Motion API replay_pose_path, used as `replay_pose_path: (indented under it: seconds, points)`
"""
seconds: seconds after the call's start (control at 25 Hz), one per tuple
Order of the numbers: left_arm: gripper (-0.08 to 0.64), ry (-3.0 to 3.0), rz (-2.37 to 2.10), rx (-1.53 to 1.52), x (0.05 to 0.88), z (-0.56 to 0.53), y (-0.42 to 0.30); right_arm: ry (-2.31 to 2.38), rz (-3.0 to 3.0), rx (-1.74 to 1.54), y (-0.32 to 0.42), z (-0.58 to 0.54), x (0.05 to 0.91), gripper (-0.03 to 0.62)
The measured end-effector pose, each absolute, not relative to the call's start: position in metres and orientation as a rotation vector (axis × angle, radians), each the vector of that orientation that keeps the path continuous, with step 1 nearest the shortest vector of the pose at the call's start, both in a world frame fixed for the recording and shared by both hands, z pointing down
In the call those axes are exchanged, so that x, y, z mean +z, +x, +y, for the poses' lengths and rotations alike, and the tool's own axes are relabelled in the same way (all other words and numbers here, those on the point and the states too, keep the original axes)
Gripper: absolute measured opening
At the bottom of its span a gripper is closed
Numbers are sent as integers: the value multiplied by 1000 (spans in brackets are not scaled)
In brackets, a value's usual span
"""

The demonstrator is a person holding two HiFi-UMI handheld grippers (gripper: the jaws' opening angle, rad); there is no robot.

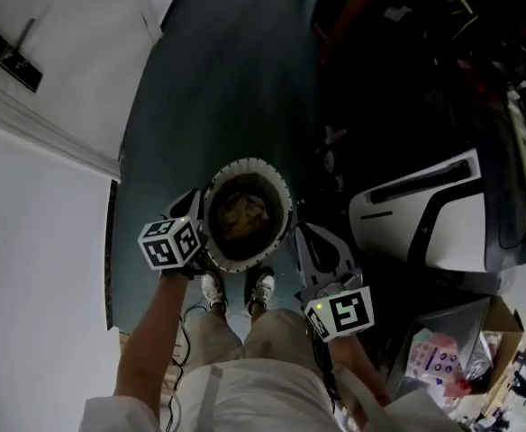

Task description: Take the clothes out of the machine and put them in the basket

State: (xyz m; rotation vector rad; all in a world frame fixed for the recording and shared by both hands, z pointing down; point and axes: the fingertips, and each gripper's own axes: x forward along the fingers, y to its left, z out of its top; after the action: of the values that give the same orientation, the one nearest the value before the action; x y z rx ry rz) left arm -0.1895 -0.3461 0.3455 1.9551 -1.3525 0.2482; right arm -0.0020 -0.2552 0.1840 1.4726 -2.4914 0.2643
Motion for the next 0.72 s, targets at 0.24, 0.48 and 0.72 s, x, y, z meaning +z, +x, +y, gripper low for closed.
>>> replay_pose_path:
  seconds: [0.24,0.48,0.72]
  points:
    - [14,2044,-1431,118,253,-330,-224,1494,-2525,166,-7,-237,128,14]
    - [14,2088,-1501,-23,173,-308,-253,1534,-2538,62,7,-226,81,14]
    - [14,2115,-1571,-143,113,-284,-278,1592,-2548,-6,22,-214,41,14]
